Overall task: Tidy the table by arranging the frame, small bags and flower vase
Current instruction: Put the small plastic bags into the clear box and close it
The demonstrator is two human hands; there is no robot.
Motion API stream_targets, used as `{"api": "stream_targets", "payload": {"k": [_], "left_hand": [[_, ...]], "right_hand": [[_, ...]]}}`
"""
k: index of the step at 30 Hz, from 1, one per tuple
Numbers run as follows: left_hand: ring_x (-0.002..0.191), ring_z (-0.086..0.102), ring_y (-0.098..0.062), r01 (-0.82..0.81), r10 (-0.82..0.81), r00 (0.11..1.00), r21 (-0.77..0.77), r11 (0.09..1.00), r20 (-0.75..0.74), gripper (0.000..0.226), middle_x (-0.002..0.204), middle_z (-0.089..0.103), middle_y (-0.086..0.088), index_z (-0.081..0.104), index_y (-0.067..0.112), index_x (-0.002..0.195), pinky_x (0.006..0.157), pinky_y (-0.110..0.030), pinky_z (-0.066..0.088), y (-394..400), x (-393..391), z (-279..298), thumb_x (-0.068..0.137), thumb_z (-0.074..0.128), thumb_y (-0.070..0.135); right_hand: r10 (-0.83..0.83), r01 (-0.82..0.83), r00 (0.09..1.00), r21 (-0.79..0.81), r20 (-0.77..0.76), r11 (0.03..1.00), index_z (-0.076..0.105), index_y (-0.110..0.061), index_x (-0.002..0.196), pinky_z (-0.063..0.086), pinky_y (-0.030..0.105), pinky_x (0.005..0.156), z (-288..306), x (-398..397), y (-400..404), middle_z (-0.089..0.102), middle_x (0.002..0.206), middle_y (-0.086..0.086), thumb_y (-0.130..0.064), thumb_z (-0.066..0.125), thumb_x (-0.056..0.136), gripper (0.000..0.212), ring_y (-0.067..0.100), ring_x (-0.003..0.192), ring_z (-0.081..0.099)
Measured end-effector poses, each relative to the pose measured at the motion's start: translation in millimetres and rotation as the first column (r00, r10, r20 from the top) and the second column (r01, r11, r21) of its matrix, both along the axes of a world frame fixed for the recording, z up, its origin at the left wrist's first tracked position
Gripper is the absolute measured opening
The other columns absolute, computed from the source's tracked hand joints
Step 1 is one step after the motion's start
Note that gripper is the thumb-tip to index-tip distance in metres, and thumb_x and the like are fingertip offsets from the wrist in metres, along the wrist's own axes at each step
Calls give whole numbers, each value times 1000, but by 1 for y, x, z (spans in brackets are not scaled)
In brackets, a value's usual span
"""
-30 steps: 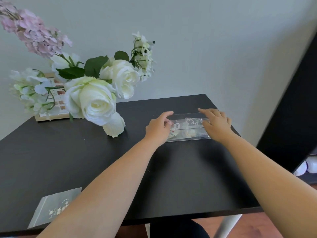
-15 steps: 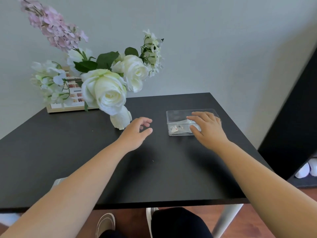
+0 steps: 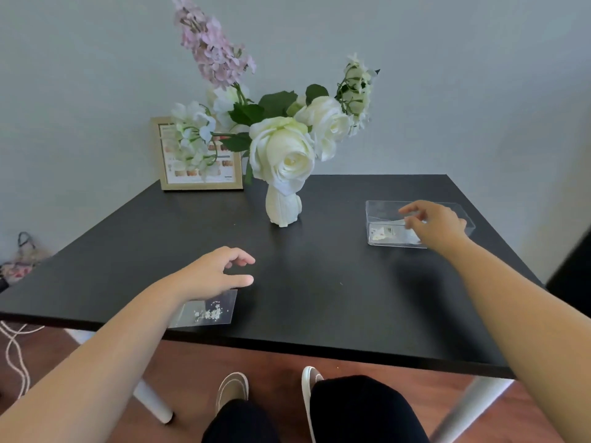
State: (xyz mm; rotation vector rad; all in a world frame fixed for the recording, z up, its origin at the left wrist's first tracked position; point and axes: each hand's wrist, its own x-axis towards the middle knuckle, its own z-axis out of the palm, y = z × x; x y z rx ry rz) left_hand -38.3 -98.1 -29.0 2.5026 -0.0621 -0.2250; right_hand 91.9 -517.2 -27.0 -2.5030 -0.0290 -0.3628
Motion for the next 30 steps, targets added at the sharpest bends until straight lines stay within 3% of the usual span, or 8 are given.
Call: {"api": "stream_targets", "payload": {"k": [4,6,9,13,18,22,26,30], "left_hand": [[128,31,-8,82,-49,962,114,990,-270,87,138,34,24,44,53,130,105,-36,31,41,-24,7,54,87,59],[128,26,-9,93,-29,949,189,978,-314,100,138,27,25,41,57,130,108,-40,29,55,-31,9,42,88,62],[121,27,-14,30,41,964,261,965,-262,85,131,28,20,47,56,117,104,-43,31,64,-33,5,42,87,59],[118,37,-15,-21,71,971,213,977,-229,66,124,35,17,56,48,103,102,-44,34,62,-30,0,45,87,55],[92,62,-6,-64,64,993,9,998,-94,49,111,60,11,58,42,93,74,-31,47,44,-19,-3,59,91,29],[88,69,-14,-35,32,999,-79,996,-40,45,101,70,6,64,46,98,86,-38,54,22,-9,-8,65,89,26],[72,64,-1,-13,13,1000,-109,994,-3,44,83,73,15,65,49,105,73,-30,49,0,2,-10,71,86,31],[60,61,0,-15,17,1000,-139,990,11,50,84,73,8,59,48,109,63,-25,45,-21,14,-10,69,86,35]], "right_hand": [[-2,1,1000,-6,-17,1000,58,-48,78,22,35,77,-9,2,4,68,85,-15,-44,47,90,17,17,92,59],[13,-15,998,-35,-53,999,59,-51,79,23,34,78,-13,2,7,67,91,-17,-62,42,83,21,20,102,55],[39,-43,997,-63,-64,997,59,-57,80,23,35,79,-20,1,11,66,91,-20,-71,39,77,24,20,104,54],[38,-41,996,-45,-79,998,59,-59,80,22,35,78,-18,-3,13,66,90,-22,-65,45,80,16,17,103,55],[52,-53,995,-8,-85,999,64,-47,74,20,35,82,-10,-8,15,62,81,-23,-57,53,82,16,12,92,55],[49,-49,995,-4,-91,999,64,-43,71,20,35,82,-7,-9,15,62,80,-21,-54,56,83,18,11,88,53],[53,-51,994,22,-95,998,66,-40,72,22,35,84,-3,-12,17,63,82,-18,-48,61,85,16,14,91,53],[81,-70,992,105,-99,992,70,-39,84,38,44,99,5,-15,20,67,90,-10,-37,61,88,9,19,94,59]]}}
